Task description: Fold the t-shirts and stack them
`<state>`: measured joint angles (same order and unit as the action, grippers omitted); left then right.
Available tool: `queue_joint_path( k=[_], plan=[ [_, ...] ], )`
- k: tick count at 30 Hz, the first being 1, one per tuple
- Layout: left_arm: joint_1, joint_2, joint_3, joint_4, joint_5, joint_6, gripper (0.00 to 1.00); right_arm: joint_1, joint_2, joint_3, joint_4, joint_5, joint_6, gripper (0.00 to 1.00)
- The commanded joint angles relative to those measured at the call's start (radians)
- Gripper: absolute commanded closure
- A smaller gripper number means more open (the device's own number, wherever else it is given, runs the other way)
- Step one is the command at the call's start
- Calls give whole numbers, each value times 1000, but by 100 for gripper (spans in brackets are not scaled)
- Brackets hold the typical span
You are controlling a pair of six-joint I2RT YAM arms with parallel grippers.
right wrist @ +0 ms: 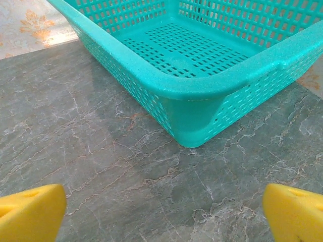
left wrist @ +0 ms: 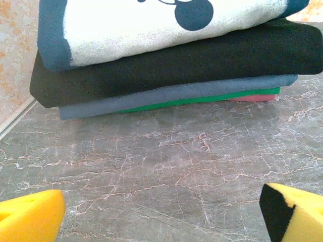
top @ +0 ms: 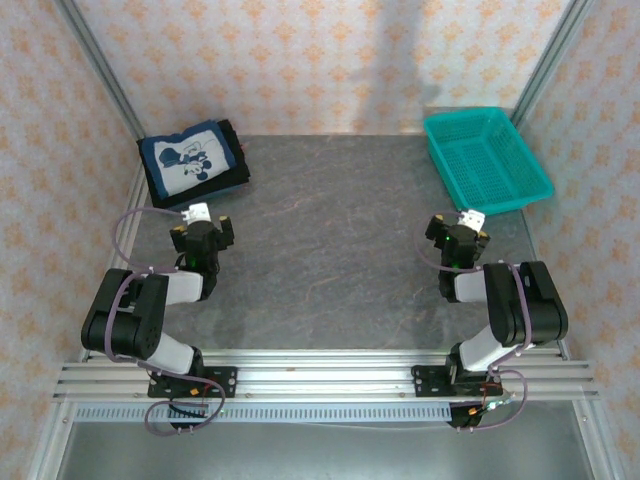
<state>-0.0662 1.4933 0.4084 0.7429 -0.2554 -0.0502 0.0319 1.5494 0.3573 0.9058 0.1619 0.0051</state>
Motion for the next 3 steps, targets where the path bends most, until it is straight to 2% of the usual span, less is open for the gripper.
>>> queue_joint_path(
  k=[1, 3],
  plan=[
    [-10, 1, -6, 43, -39, 19, 0, 2, -8, 6, 20, 26, -5, 1],
    [-10, 1, -6, 42, -39, 18, 0, 2, -8, -2, 34, 27, -5, 1]
  ],
)
